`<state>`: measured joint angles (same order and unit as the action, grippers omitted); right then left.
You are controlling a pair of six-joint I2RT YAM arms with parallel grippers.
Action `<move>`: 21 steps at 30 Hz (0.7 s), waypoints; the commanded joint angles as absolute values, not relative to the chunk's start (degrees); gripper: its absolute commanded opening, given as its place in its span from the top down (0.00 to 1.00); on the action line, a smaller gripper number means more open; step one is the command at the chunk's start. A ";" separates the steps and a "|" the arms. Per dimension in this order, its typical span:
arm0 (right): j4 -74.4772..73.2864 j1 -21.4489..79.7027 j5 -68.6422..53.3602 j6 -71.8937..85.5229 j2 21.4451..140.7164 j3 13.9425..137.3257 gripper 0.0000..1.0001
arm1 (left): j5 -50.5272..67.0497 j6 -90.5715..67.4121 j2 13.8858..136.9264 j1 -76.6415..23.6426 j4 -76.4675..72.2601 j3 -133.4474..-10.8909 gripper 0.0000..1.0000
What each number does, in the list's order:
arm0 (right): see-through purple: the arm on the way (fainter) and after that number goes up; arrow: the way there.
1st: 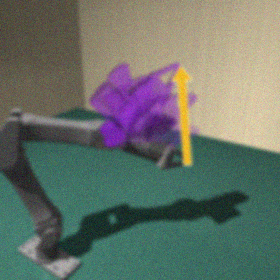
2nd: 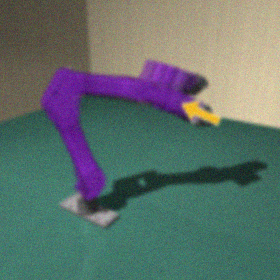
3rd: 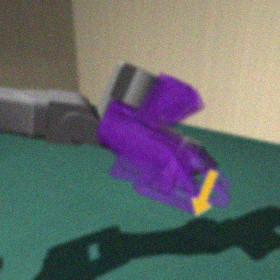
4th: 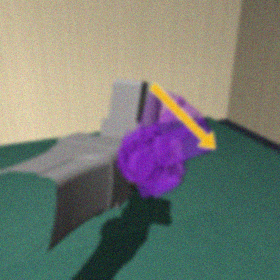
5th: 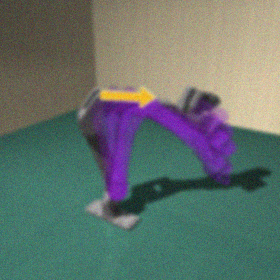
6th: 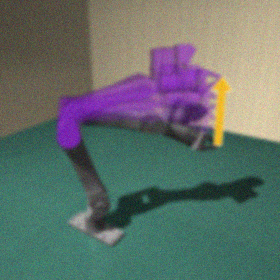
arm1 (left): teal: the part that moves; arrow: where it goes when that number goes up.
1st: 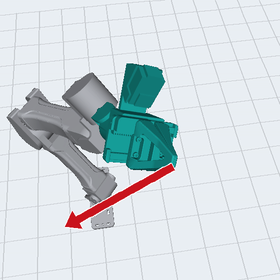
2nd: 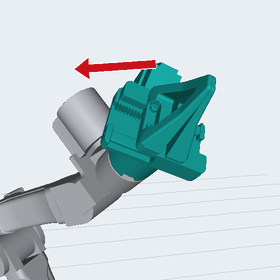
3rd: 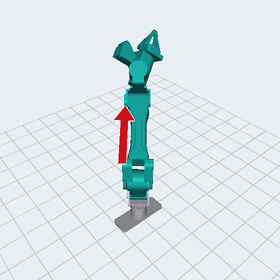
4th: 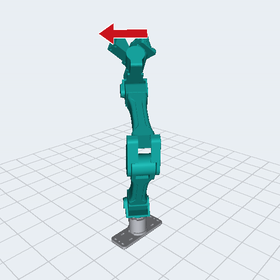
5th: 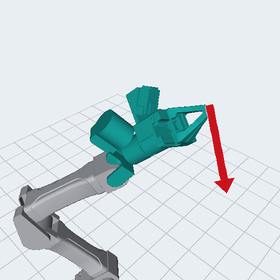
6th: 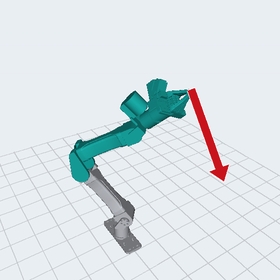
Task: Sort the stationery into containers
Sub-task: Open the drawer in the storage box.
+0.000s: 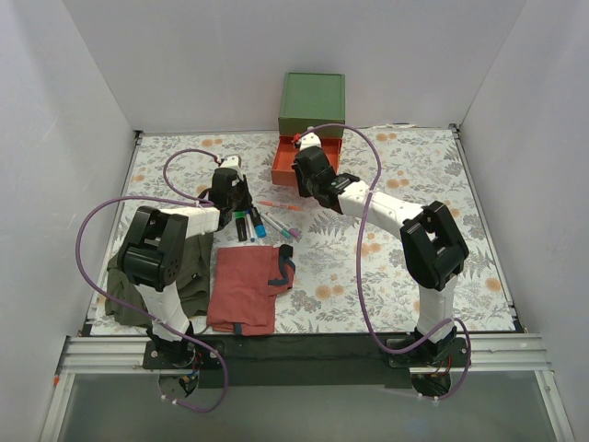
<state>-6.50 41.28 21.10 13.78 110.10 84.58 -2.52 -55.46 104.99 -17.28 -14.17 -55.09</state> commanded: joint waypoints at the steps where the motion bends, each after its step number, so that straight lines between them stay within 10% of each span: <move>1: -6.24 41.57 23.11 14.68 108.10 85.43 0.69 | -2.46 -55.46 101.69 -17.14 -14.15 -55.37 0.74; 10: -7.47 40.87 20.04 13.36 108.11 86.40 0.47 | -2.28 -54.41 100.73 -17.14 -10.55 -58.62 0.43; 21: -23.54 38.59 11.52 12.04 99.07 86.58 0.37 | 14.97 -33.33 96.33 -12.05 -11.25 -61.78 0.29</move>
